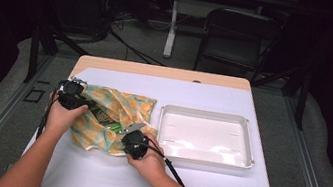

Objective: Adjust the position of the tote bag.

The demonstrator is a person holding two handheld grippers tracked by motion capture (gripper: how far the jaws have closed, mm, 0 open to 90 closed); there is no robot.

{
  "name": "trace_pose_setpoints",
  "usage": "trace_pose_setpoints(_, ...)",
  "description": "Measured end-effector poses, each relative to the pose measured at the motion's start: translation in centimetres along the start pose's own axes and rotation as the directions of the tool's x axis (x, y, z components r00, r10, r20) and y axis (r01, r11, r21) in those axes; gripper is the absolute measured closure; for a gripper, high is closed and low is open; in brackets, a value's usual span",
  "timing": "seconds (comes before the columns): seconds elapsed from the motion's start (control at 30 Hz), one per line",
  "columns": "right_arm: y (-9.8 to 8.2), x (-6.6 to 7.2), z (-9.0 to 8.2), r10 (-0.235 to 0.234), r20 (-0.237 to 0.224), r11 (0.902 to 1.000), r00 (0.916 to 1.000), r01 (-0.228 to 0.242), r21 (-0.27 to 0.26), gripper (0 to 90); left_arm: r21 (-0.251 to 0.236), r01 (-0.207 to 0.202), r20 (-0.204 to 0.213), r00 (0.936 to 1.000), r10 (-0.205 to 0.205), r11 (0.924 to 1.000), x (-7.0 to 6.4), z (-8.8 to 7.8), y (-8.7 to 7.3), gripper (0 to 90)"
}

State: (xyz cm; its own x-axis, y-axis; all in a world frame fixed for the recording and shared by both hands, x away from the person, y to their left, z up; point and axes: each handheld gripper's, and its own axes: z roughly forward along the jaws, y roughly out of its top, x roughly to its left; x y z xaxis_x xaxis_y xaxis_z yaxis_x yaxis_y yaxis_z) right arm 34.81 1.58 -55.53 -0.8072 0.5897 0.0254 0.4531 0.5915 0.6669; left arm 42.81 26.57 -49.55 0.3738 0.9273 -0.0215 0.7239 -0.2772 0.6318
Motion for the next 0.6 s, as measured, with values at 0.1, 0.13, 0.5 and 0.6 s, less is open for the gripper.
trace_pose_setpoints(0.1, 0.0, 0.0, 0.0, 0.003, 0.001, 1.0, 1.0, -0.003, -0.002, 88.7, -0.031, -0.01, 0.032, 0.9994, 0.011, 0.9995, -0.7, -1.5, -0.2, 49.6)
trace_pose_setpoints(0.13, 0.0, 0.0, 0.0, 0.004, 0.0, 1.0, 1.0, -0.004, -0.001, 88.5, -0.039, -0.008, 0.041, 0.9991, 0.01, 0.9992, -0.8, -1.9, -0.3, 49.3)
trace_pose_setpoints(0.5, 0.6, -0.1, -1.1, 0.035, -0.003, 0.9974, 0.9994, -0.035, -0.063, 81.0, 0.0, -0.013, -0.008, 0.9999, 0.013, 0.9999, 0.3, -1.4, -2.2, 57.6)
trace_pose_setpoints(0.6, 1.3, -0.1, -2.3, 0.051, -0.019, 0.9917, 0.9985, -0.053, -0.117, 79.4, 0.024, 0.02, -0.026, 0.9995, -0.02, 0.9995, 1.2, -0.3, -2.6, 60.0)
